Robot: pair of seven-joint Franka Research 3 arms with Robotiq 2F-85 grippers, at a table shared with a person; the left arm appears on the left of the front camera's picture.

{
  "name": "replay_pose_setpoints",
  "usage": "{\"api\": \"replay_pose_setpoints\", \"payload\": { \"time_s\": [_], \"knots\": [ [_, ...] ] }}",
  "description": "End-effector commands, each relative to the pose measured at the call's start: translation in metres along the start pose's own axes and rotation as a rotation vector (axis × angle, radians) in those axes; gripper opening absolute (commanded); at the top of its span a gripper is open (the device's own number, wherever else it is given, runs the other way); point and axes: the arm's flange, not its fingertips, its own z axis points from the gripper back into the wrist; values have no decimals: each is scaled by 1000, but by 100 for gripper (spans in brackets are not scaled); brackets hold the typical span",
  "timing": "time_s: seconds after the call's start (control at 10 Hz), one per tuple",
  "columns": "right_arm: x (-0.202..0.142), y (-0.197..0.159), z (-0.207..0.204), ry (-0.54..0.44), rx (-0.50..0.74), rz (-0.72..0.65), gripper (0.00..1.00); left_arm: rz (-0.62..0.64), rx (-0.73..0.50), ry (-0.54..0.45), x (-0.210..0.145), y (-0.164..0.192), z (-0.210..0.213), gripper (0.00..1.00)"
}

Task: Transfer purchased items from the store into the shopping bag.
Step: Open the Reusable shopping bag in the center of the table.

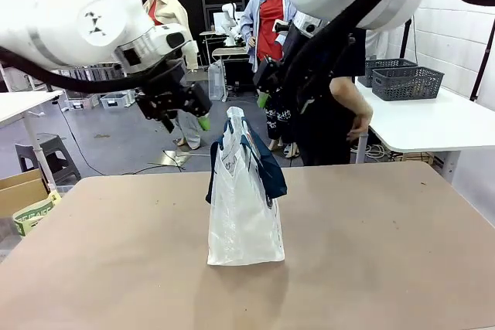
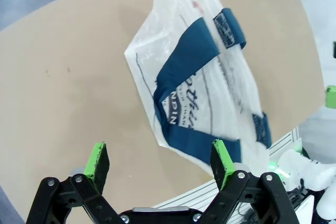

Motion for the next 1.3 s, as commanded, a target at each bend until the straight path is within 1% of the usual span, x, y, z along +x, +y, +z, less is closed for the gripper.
{"api": "replay_pose_setpoints", "payload": {
  "time_s": [0.0,0.1,0.2,0.3,0.4,0.5,0.6,0.7,0.9,1.2],
  "knots": [
    [40,1,0,10,19,-61,100,59,0,15,21,-8,2,100],
    [54,-2,-2,20,36,-79,100,60,-9,17,22,-10,3,100],
    [68,-9,-5,30,43,-95,100,56,-16,37,27,-7,-6,100],
    [82,-12,-13,62,64,-102,100,69,-22,45,29,-6,-15,100],
    [84,-10,-18,77,63,-80,100,64,-46,18,26,-6,-13,100],
    [65,-15,-10,15,36,-69,100,43,-21,27,24,-7,-10,100],
    [65,-15,-10,15,36,-69,100,43,-21,27,24,-7,-10,100],
    [77,-17,-19,39,45,-71,100,48,-25,35,25,-6,-17,100],
    [87,-7,-38,90,86,-51,100,18,-57,35,24,-18,-21,100],
    [97,-2,-57,139,148,-96,100,-2,-86,37,15,-28,-27,100]
  ]
}}
